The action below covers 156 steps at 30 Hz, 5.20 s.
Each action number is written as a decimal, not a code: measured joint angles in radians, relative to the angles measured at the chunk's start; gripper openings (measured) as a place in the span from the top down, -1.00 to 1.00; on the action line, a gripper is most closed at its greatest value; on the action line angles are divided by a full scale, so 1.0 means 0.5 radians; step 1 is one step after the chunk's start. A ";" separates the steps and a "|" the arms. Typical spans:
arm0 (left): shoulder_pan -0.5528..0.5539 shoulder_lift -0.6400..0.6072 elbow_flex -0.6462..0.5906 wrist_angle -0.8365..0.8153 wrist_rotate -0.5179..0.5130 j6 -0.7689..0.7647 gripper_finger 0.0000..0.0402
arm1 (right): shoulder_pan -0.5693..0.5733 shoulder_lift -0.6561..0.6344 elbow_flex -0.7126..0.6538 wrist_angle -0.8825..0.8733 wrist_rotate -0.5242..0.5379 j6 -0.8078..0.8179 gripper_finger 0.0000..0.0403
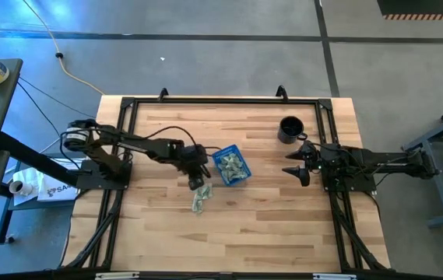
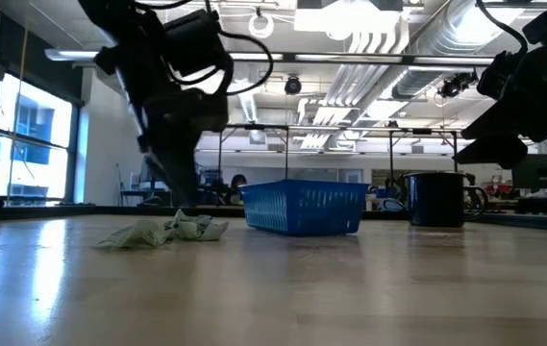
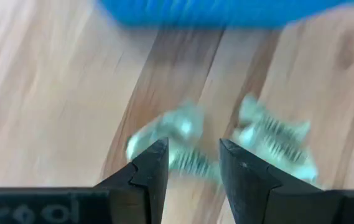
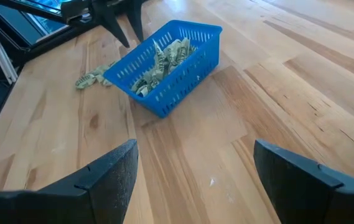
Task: Pick and place Stevia / Truvia into bins
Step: Put the stevia packet into the basket
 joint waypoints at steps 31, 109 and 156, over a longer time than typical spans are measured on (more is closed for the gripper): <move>-0.089 0.222 0.131 -0.018 -0.225 1.055 -0.32 | 0.001 0.028 0.004 -0.030 -0.015 0.000 -0.52; 0.197 0.276 0.406 -0.803 0.119 0.993 0.16 | 0.000 0.027 0.000 -0.046 -0.014 0.000 -0.52; 0.184 0.349 1.341 -1.240 -0.175 1.163 -0.34 | 0.000 0.027 0.003 -0.062 -0.014 0.000 -0.52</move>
